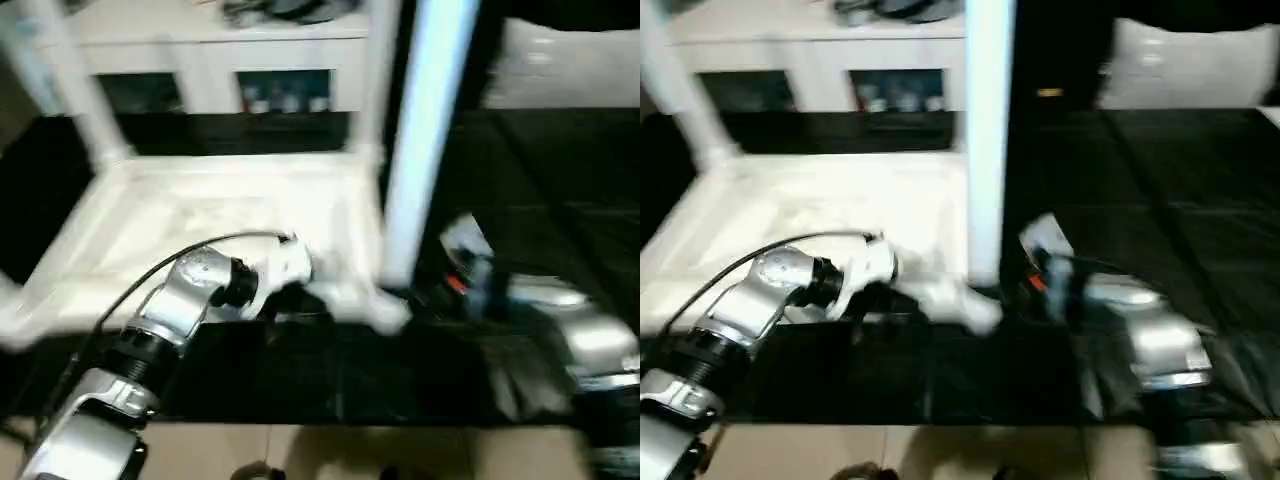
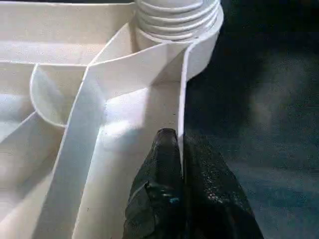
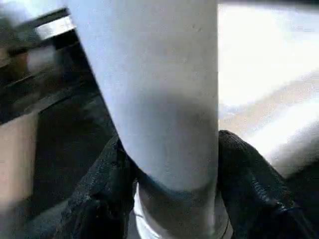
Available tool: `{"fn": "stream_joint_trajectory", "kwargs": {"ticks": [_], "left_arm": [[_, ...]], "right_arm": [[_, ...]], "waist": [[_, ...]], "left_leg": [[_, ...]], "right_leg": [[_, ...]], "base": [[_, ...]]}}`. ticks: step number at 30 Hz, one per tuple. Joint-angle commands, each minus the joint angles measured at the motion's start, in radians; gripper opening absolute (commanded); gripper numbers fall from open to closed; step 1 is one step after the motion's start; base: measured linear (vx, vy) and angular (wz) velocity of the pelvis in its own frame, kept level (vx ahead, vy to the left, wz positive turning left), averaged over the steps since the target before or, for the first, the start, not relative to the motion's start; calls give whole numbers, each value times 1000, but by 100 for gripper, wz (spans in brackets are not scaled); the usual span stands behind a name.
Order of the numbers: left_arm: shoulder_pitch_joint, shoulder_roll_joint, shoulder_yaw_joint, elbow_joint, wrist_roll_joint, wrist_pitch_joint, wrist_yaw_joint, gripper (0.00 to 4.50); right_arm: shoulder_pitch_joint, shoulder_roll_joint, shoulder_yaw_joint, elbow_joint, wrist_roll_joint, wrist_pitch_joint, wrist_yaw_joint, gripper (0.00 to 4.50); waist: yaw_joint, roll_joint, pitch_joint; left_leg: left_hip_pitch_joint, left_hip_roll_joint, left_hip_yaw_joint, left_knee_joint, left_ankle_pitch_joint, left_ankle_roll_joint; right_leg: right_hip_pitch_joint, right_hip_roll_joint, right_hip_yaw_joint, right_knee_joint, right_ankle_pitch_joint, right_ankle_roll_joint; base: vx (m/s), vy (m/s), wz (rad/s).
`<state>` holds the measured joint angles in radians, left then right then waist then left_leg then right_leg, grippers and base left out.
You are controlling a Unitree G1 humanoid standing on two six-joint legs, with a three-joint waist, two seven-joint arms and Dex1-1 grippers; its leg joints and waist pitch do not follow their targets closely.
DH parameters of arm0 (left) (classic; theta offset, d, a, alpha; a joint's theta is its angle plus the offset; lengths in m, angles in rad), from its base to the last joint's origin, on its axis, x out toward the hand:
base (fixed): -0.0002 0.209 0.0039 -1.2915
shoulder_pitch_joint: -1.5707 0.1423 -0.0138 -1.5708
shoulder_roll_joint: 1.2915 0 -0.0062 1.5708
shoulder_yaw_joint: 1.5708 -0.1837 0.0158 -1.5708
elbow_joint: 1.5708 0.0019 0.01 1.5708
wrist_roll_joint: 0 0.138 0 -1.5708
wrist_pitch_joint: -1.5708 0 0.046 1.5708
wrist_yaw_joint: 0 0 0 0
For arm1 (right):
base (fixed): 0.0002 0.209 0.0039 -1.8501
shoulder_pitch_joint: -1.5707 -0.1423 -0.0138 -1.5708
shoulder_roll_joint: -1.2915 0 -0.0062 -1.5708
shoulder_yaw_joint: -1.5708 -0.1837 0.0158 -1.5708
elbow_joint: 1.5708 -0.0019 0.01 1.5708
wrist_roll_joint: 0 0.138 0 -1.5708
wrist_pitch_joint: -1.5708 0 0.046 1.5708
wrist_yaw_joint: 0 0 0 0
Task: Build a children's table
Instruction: Rotate leg to tighten
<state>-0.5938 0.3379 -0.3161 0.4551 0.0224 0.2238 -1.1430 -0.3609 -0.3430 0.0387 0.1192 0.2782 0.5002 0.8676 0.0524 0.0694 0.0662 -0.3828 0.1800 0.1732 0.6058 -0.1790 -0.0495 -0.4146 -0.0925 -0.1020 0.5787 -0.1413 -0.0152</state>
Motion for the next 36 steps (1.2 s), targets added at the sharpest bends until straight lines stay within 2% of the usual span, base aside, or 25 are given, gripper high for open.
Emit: {"fn": "stream_joint_trajectory", "kwargs": {"ticks": [1, 2, 3, 4, 5, 6, 7, 9, 10, 11, 13, 17, 20, 22, 25, 26, 28, 29, 31, 32, 33, 36], "left_arm": [[-10, -66, -4, -96, -47, 31, 30, 0], [-11, -79, -1, -103, -43, 49, 54, 0], [-12, -105, 6, -115, -38, 81, 96, 0], [-17, -144, 19, -124, -28, 120, 164, 0], [-20, -171, 28, -130, -21, 146, 211, 0], [-28, -217, 38, -126, 1, 161, 304, 0], [-30, -229, 40, -124, 8, 160, 328, 0], [-31, -268, 39, -124, 27, 159, 392, 0], [-30, -275, 40, -127, 26, 157, 400, 0], [-30, -283, 39, -128, 26, 152, 409, 0], [-29, -282, 33, -131, 27, 149, 408, 0], [-30, -243, 38, -128, 30, 129, 387, 0], [-26, -221, 46, -117, 30, 103, 370, 0], [-21, -195, 47, -103, 18, 73, 337, 0], [-14, -164, 46, -87, -4, 30, 278, 0], [-11, -148, 43, -80, -15, 5, 237, 0], [-8, -134, 39, -73, -24, -17, 203, 0], [-10, -99, 23, -53, -27, -61, 129, 0], [-15, -71, 7, -31, -25, -98, 72, 0], [-20, -57, -2, -16, -22, -120, 42, 0], [-25, -46, -10, -3, -19, -146, 19, 0], [-38, -18, -25, 27, -23, -190, -53, 0]], "right_arm": [[-29, 40, 21, 24, -12, 40, -111, 206], [-36, 59, 12, 31, -28, 46, -158, 205], [-46, 89, -4, 44, -52, 51, -235, 203], [-61, 124, -23, 63, -80, 49, -335, 203], [-71, 148, -37, 76, -98, 47, -402, 202], [-83, 186, -55, 94, -115, 36, -486, 202], [-86, 195, -61, 99, -119, 30, -507, 202], [-89, 218, -69, 109, -127, -3, -518, 202], [-87, 221, -68, 107, -127, -15, -519, 202], [-86, 224, -71, 106, -125, -29, -524, 236], [-84, 236, -85, 96, -102, -36, -519, 269], [-61, 217, -85, 59, -88, -62, -473, 297], [-45, 192, -93, 40, -79, -77, -438, 327], [-29, 150, -98, 24, -49, -78, -366, 345], [-15, 91, -99, 19, -31, -59, -287, 370], [-13, 60, -97, 23, -30, -67, -248, 389], [-11, 36, -94, 25, -27, -76, -211, 396], [-11, -25, -82, 31, -11, -86, -109, 414], [-10, -75, -64, 33, 1, -93, -19, 414], [-9, -101, -53, 33, 10, -99, 34, 414], [-9, -118, -44, 33, 15, -104, 68, 414], [-14, -161, -21, 47, 18, -138, 163, 414]], "waist": [[-1, -19, -75], [-6, -17, -77], [-13, -17, -81], [-21, -18, -82], [-23, -18, -84], [-21, -18, -87], [-24, -16, -85], [-20, -19, -89], [-15, -18, -94], [-15, -20, -94], [-12, -18, -96], [-7, -14, -96], [-8, -15, -93], [-7, -19, -90], [-1, -17, -90], [2, -14, -90], [5, -15, -90], [9, -21, -90], [15, -17, -91], [19, -21, -90], [23, -21, -89], [33, -21, -91]], "left_leg": [[11, 33, -23, -76, -260, 17], [12, 34, -22, -75, -254, 19], [8, 32, -22, -72, -234, 30], [5, 34, -18, -72, -212, 36], [8, 30, -16, -66, -201, 38], [8, 29, -15, -64, -183, 46], [8, 29, -13, -64, -178, 50], [9, 29, -11, -62, -160, 64], [3, 29, -14, -61, -131, 76], [0, 31, -13, -60, -110, 91], [3, 31, -11, -57, -95, 110], [3, 33, -12, -57, -93, 126], [5, 33, -12, -59, -124, 120], [6, 34, -11, -61, -141, 115], [7, 34, -12, -61, -151, 108], [9, 35, -12, -61, -153, 105], [9, 35, -11, -61, -160, 101], [9, 34, -11, -60, -165, 106], [12, 37, -11, -60, -155, 107], [11, 38, -11, -59, -160, 115], [12, 41, -10, -60, -161, 115], [11, 44, -10, -59, -151, 111]], "right_leg": [[61, -61, 30, -89, -524, -103], [60, -61, 33, -88, -509, -105], [63, -59, 36, -83, -457, -120], [60, -56, 39, -77, -411, -139], [60, -56, 37, -79, -404, -147], [62, -58, 38, -78, -391, -153], [58, -55, 39, -79, -385, -154], [59, -53, 39, -79, -353, -156], [67, -53, 39, -70, -307, -160], [66, -51, 40, -64, -257, -172], [65, -51, 42, -60, -211, -192], [67, -52, 41, -58, -201, -199], [68, -52, 40, -63, -237, -190], [68, -51, 40, -67, -262, -178], [68, -52, 40, -67, -280, -177], [67, -53, 41, -67, -286, -175], [66, -53, 42, -68, -290, -175], [67, -53, 40, -70, -298, -172], [64, -54, 43, -66, -289, -175], [66, -54, 42, -64, -290, -178], [63, -55, 43, -65, -295, -177], [63, -57, 44, -59, -288, -184]], "base": [[0, 0, 0], [0, 0, 0], [0, 0, 0], [0, 0, 0], [0, 0, 0], [0, 0, 0], [0, 0, 0], [0, 0, 0], [0, 0, 0], [0, 0, 0], [0, 0, 0], [0, 0, 0], [0, 0, 0], [0, 0, 0], [0, 0, 0], [0, 0, 0], [0, 0, 0], [0, 0, 0], [0, 0, 0], [0, 0, 0], [0, 0, 0], [0, 0, 0]]}}
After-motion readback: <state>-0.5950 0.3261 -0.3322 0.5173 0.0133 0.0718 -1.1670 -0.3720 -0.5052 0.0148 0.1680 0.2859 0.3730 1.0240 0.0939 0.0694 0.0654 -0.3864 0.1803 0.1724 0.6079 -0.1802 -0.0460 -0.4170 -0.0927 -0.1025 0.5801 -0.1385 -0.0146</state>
